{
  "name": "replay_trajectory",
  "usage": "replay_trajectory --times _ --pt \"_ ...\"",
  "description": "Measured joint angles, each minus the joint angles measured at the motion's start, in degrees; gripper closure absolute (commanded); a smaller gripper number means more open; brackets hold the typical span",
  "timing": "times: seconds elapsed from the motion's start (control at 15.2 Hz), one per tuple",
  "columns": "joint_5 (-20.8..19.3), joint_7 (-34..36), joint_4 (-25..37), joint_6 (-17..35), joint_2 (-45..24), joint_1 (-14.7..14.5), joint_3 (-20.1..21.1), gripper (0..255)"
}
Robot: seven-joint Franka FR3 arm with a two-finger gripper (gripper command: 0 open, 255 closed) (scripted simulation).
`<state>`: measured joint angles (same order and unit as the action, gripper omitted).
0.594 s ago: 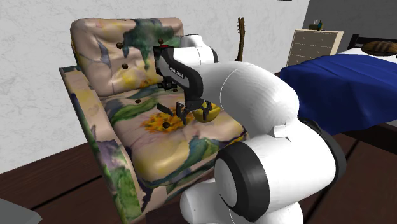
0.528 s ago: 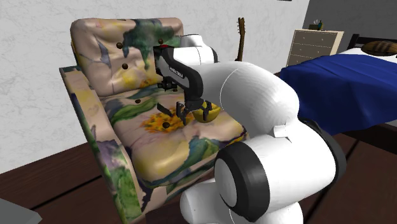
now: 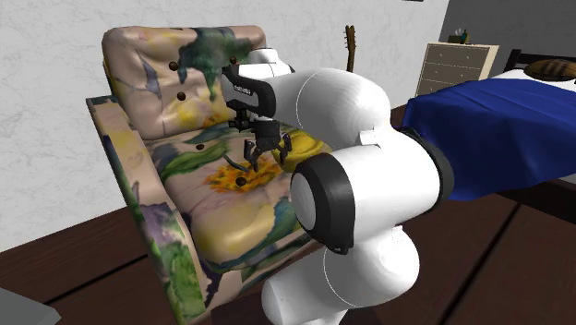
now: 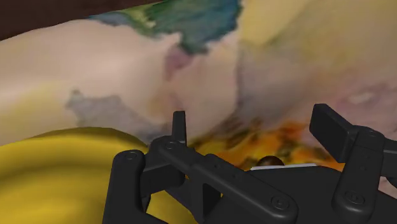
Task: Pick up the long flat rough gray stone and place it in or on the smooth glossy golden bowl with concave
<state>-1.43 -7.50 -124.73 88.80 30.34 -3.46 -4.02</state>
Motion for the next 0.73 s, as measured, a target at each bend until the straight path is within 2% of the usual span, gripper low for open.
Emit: replay_trajectory --times 0.07,0.2,0.4,0.73 --pt "0.4 -0.3 0.8 -3.1 -1.3 -0.5 0.2 0" --pt "1.1 -1.6 4.8 -3.5 -6.6 -1.4 0.2 0" --pt "2.0 -3.9 11.0 4.8 -13.6 -2.2 0.0 0" --pt "3.9 -6.3 20.1 7.6 -23.3 -3.9 0.8 0"
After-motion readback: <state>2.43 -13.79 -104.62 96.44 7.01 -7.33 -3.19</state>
